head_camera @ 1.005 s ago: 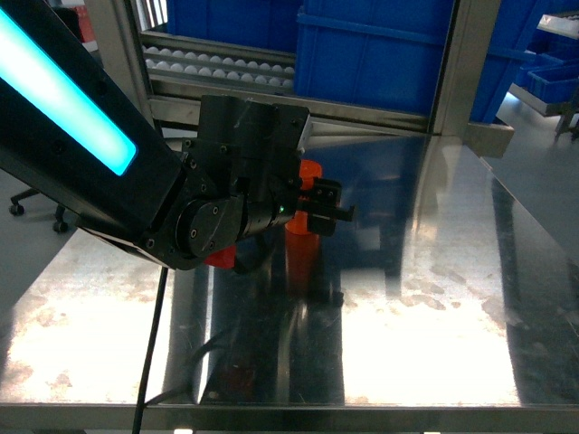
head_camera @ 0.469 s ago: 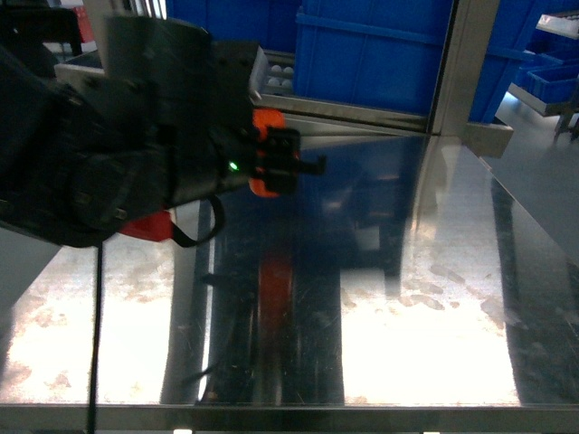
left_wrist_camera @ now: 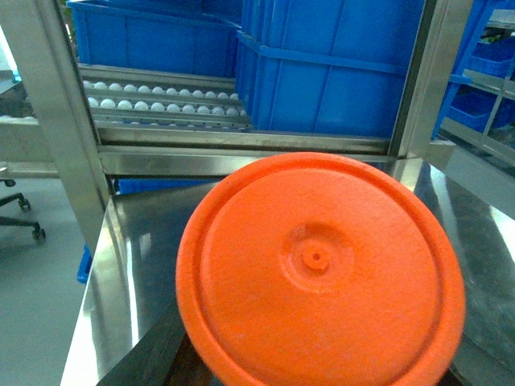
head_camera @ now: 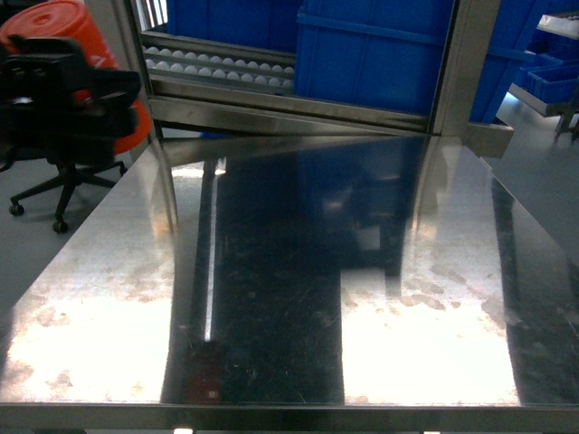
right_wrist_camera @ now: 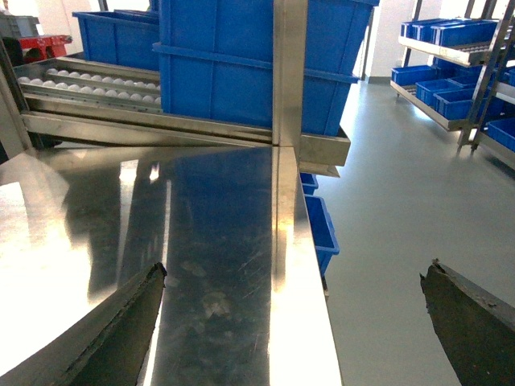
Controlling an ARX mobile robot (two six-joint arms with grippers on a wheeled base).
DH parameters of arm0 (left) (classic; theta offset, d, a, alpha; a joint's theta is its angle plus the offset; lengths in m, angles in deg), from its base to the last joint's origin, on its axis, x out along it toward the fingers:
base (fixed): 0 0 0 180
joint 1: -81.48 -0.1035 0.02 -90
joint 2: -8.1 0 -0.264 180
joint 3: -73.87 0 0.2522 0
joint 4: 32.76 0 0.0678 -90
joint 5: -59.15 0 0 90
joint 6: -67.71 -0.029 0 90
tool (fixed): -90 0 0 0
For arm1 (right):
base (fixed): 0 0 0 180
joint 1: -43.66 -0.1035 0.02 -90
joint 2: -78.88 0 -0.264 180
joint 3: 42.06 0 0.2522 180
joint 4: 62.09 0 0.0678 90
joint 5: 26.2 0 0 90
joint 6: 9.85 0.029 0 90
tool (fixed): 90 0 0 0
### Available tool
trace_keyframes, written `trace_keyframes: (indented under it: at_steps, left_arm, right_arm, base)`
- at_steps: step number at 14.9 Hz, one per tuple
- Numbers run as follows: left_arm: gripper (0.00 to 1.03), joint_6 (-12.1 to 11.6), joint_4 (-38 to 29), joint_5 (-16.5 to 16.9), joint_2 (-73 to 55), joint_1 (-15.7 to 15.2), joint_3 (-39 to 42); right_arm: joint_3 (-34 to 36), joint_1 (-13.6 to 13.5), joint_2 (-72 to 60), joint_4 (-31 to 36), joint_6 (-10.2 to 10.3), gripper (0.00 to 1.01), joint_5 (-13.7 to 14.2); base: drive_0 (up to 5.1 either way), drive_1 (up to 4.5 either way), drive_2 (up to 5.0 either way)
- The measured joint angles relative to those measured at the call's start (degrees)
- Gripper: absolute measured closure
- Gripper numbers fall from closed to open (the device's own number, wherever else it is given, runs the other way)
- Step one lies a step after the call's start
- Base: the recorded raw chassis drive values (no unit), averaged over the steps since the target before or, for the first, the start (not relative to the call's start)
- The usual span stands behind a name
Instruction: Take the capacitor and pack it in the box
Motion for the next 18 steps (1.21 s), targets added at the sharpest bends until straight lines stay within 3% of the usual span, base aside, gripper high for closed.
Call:
trace_keyframes:
  at_steps: [6,10,12,13,14,15,16,18]
  left_arm:
    - [0.58,2.5,10.6,-1.9,20.9,0.4,12.8]
    - [0.58,2.0,22.5,2.5,37.5,-1.2,16.9]
    - [0.58,1.5,22.1,2.8,39.4,-1.2,16.9]
    - [0.58,0.9,21.3,-6.8,39.2,0.4,17.8]
    - [0.59,0.9,23.4,-12.0,44.5,-3.2,21.0]
    - [0.59,0.8,27.1,-7.8,50.9,-6.6,23.8]
    - [0.59,0.7,31.6,-0.7,57.4,-13.6,25.6]
    - [0.59,0.7,30.6,0.1,59.9,-14.6,27.0]
  right_arm:
    - [0.0,0.0,0.0,0.0,0.0,0.03,0.0]
    - [0.0,0.0,0.0,0.0,0.0,0.03,0.0]
    - [0.0,0.0,0.0,0.0,0.0,0.03,0.0]
    - [0.0,0.0,0.0,0.0,0.0,0.03,0.0]
    - [0.0,0.0,0.0,0.0,0.0,0.03,0.0]
    - [0.0,0.0,0.0,0.0,0.0,0.03,0.0]
    - [0.0,0.0,0.0,0.0,0.0,0.03,0.0]
    - [0.0,0.0,0.0,0.0,0.0,0.03,0.0]
  base:
    - [0.0,0.0,0.0]
    - [0.0,0.0,0.0]
    - [0.0,0.0,0.0]
    - [0.0,0.0,0.0]
    - [0.0,0.0,0.0]
    - [0.0,0.0,0.0]
    - [0.0,0.0,0.0]
    - [0.0,0.0,0.0]
